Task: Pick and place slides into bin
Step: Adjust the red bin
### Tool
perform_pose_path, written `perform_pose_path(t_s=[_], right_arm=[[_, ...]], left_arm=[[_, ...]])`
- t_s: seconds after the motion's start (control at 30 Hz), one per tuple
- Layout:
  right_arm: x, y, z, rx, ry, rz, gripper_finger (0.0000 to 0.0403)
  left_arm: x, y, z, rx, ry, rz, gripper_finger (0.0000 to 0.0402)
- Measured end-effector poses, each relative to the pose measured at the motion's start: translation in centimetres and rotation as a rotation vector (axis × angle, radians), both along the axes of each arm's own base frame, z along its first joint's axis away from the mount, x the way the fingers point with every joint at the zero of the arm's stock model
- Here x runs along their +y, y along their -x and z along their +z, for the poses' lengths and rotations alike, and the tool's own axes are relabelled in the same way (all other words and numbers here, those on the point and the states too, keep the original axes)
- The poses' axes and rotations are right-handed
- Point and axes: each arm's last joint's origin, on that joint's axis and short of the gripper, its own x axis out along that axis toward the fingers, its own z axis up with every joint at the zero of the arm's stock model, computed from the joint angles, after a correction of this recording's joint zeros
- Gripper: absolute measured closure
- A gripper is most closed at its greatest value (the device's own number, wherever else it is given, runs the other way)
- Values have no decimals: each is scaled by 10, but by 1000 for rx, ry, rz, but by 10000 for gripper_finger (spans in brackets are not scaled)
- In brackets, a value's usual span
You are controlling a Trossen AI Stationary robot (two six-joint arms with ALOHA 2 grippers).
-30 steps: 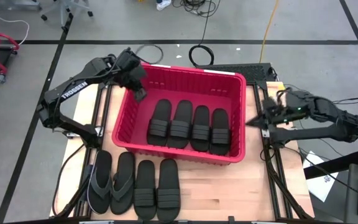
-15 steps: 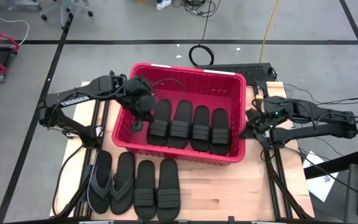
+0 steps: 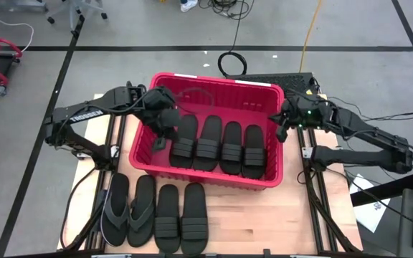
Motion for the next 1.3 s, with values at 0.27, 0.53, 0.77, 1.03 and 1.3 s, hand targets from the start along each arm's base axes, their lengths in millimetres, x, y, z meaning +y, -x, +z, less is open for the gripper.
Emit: perform_pose_path(t_s=[0.27,0.53,0.77,1.03,1.3], right_arm=[[-14,4,-11,122,-24,-33,403],[-22,2,-10,128,52,25,403],[-65,-5,-27,260,68,-82,403],[-115,-13,-42,198,27,-151,403],[-154,-11,-42,276,87,-176,403]], left_arm=[[-49,10,11,3,223,-196,400],[-64,7,10,11,49,-61,401],[-56,-1,16,-71,-5,55,400],[-49,0,16,-53,29,130,399],[-44,1,15,-43,22,149,399]])
